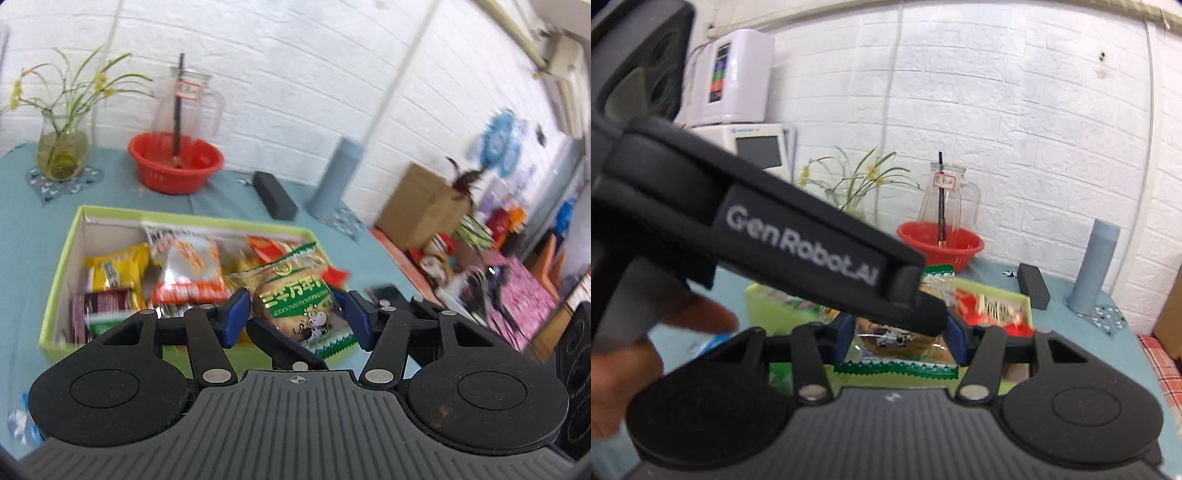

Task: Organize snacks
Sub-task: 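Grasp the cake packet and drop it into the green box, left gripper, then move the left gripper to the white-and-yellow chip bag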

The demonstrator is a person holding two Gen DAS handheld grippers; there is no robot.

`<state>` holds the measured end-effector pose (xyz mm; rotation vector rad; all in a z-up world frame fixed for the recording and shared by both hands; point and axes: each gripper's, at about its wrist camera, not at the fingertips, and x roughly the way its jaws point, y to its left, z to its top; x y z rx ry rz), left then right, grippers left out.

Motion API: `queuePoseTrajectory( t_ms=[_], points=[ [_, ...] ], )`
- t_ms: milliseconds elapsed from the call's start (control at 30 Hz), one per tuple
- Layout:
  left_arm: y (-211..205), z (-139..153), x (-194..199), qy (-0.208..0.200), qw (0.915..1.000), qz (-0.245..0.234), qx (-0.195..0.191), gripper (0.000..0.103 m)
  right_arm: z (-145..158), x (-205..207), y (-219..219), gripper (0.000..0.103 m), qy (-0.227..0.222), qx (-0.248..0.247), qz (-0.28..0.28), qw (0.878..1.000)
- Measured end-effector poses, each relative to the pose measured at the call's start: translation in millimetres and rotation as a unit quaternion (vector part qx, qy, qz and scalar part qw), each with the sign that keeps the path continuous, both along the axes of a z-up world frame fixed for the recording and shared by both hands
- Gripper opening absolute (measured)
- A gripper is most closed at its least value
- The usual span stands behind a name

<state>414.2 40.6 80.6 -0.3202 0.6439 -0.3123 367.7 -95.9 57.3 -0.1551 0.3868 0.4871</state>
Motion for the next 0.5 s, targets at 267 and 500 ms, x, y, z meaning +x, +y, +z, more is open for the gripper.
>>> queuePoseTrajectory(
  t_ms=[267, 500],
  points=[
    [12.4, -11.2, 39.9, 0.005, 0.9996, -0.008, -0.028, 0.049, -20.3, 60.9, 1.1, 0.067, 0.054, 0.027, 0.021, 0.998],
    [20.2, 39.1, -19.6, -0.099, 0.9949, 0.012, -0.015, 0.073, 20.9, 28.6, -15.3, 0.093, -0.022, 0.036, 0.015, 0.999]
  ],
)
